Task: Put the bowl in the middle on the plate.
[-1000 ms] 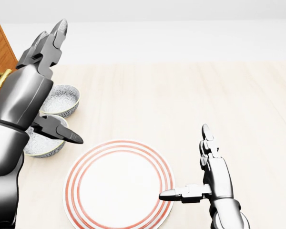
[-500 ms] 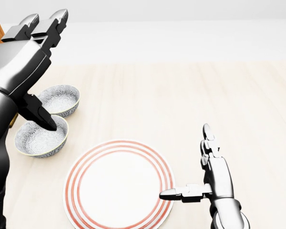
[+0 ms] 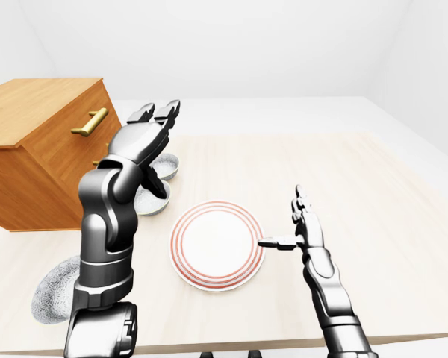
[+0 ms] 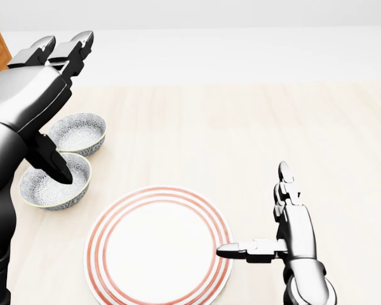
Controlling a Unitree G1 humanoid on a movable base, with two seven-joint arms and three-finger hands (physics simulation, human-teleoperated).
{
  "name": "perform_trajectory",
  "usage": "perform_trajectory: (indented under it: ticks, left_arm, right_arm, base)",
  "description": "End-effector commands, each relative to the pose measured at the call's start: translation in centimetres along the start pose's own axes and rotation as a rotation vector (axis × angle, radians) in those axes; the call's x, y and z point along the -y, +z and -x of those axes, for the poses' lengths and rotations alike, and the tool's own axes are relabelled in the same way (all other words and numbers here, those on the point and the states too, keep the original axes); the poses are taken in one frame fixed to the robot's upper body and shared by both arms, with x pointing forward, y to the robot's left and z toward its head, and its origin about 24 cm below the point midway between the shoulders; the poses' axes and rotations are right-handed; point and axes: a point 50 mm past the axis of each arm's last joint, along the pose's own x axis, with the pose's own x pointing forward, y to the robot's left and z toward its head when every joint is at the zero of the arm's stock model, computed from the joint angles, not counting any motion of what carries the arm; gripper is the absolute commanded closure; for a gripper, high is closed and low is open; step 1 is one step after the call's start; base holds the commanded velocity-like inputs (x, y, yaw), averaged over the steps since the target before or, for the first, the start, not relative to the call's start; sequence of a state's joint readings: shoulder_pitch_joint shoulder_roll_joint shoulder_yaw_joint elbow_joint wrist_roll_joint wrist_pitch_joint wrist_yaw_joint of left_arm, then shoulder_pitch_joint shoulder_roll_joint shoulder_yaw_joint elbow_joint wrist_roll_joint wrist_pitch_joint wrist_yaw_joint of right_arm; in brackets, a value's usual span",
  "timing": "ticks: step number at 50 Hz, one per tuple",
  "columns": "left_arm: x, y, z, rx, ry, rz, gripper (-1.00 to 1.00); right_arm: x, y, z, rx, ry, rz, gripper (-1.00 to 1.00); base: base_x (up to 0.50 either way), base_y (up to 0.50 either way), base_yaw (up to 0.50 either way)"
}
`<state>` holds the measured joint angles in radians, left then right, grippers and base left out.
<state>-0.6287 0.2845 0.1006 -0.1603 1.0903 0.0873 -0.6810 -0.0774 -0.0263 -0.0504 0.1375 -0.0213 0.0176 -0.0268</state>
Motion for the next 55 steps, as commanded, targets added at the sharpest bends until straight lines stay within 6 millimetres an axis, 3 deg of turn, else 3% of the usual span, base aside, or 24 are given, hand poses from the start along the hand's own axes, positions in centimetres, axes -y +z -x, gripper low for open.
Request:
perform_trajectory:
  ticks: [1,12,30,44,55]
  left_arm:
    - [0.5,-0.1,0.0,-0.007,-0.019,0.000,-1.00]
    - [0.7,-0.2,-0.3,-0.014,-0.030,0.000,-1.00]
    - [1.2,-0.5,-0.3,-0.025,-0.049,0.002,-1.00]
    - [1.4,-0.6,-0.3,-0.040,-0.064,-0.013,-1.00]
    - [1.2,-0.4,-0.5,-0.037,-0.065,-0.018,-1.00]
  right_arm:
    - [0.5,1.4,-0.3,0.017,-0.047,-0.015,-1.00]
    - [3.2,5.7,-0.8,0.184,-0.084,0.084,-1.00]
    - [9.7,12.6,-1.0,0.394,-0.196,0.247,-1.00]
    - [14.0,14.7,-0.8,0.412,-0.280,0.292,-1.00]
    - [15.9,15.5,-1.1,0.398,-0.325,0.308,-1.00]
  base:
    - [0.00,0.00,0.00]
    - [0.00,0.00,0.00]
    - [0.00,0.00,0.00]
    - [0.00,0.00,0.00]
    - [0.00,0.00,0.00]
